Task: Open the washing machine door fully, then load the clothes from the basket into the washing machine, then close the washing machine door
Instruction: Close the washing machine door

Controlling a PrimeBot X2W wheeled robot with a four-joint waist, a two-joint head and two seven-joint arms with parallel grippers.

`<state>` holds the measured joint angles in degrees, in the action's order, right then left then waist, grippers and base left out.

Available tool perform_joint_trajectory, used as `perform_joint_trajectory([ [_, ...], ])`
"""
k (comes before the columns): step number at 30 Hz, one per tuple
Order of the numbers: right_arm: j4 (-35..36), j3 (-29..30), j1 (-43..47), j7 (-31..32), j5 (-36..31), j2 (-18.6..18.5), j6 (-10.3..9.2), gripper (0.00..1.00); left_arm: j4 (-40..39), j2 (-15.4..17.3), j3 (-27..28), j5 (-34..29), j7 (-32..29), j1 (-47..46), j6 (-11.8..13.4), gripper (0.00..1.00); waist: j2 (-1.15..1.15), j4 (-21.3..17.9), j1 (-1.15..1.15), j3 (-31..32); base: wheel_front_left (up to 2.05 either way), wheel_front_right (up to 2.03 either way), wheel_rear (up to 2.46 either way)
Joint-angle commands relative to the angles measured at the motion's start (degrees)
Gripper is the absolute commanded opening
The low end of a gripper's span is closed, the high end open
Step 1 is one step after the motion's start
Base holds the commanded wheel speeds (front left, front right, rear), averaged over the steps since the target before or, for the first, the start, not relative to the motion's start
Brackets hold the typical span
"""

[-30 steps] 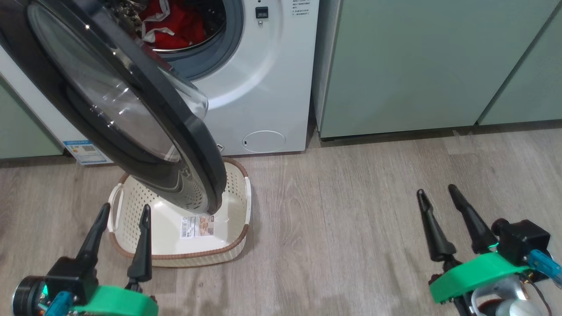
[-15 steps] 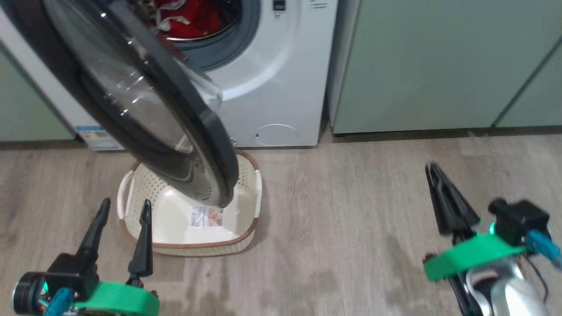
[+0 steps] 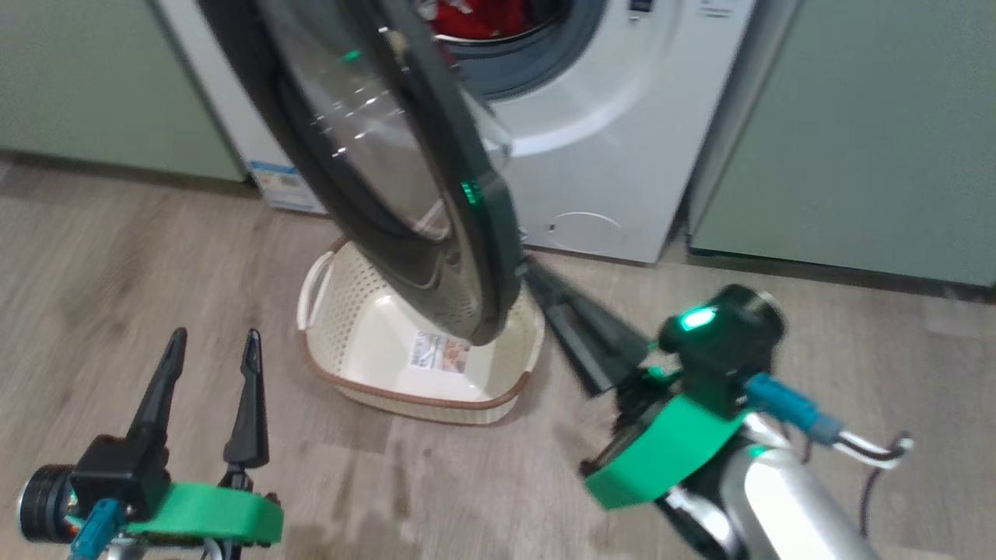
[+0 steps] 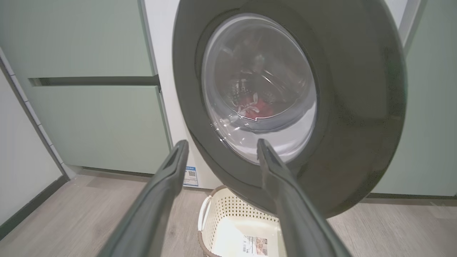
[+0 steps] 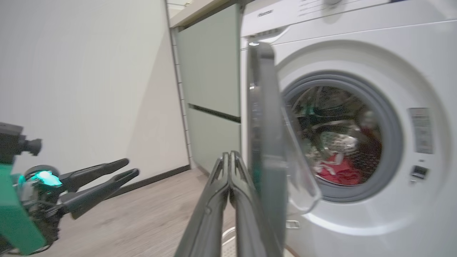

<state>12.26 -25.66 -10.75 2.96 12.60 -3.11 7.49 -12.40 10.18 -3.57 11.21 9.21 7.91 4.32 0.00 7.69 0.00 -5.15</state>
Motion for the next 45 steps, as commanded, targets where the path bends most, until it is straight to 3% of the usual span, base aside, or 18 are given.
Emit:
perform_joint_trajectory([
  [1, 1.88, -2.12, -2.27, 0.31, 0.6, 0.24, 0.0, 0.0, -1.93, 0.1, 2.19, 0.32, 0.72, -3.4, 0.67, 1.0, 0.0, 1.81, 0.0, -0.53, 0.0, 0.0, 0.0],
  [7, -3.41, -6.78, -3.73, 1.16, 2.63, 0.24, 0.0, 0.0, -1.51, -0.45, 2.23, 0.62, 1.79, -4.57, 1.24, 1.0, 0.0, 4.7, 0.0, -1.4, 0.0, 0.0, 0.0],
  [19, -18.31, -5.71, -11.26, -2.22, 4.39, 0.24, 0.0, 0.0, 0.01, -1.0, 0.93, 0.82, 2.91, -6.72, 1.19, 1.0, 0.0, 6.72, 0.0, -2.44, 0.0, 0.0, 0.0],
  [26, -23.38, -5.53, -14.56, -4.36, 5.64, 0.24, 0.0, 0.0, 0.44, -0.97, 0.55, 1.03, 3.15, -6.86, 1.22, 1.0, 0.0, 6.66, 0.0, -2.36, 0.0, 0.0, 0.0],
  [37, -28.83, -0.17, -18.34, -6.81, 5.05, 0.24, 0.0, 0.0, 0.3, -0.82, 0.11, 1.19, 3.53, -7.42, 1.29, 1.0, 0.0, 5.77, 0.0, -3.53, 0.0, 0.0, 0.0],
  [45, -36.75, 6.16, -26.8, -9.15, 3.53, 0.24, 0.0, 0.0, 0.71, -0.88, -0.42, 1.47, 4.0, -8.76, 1.15, 1.0, 0.0, 4.12, 0.0, -5.75, 0.0, 0.0, 0.0],
])
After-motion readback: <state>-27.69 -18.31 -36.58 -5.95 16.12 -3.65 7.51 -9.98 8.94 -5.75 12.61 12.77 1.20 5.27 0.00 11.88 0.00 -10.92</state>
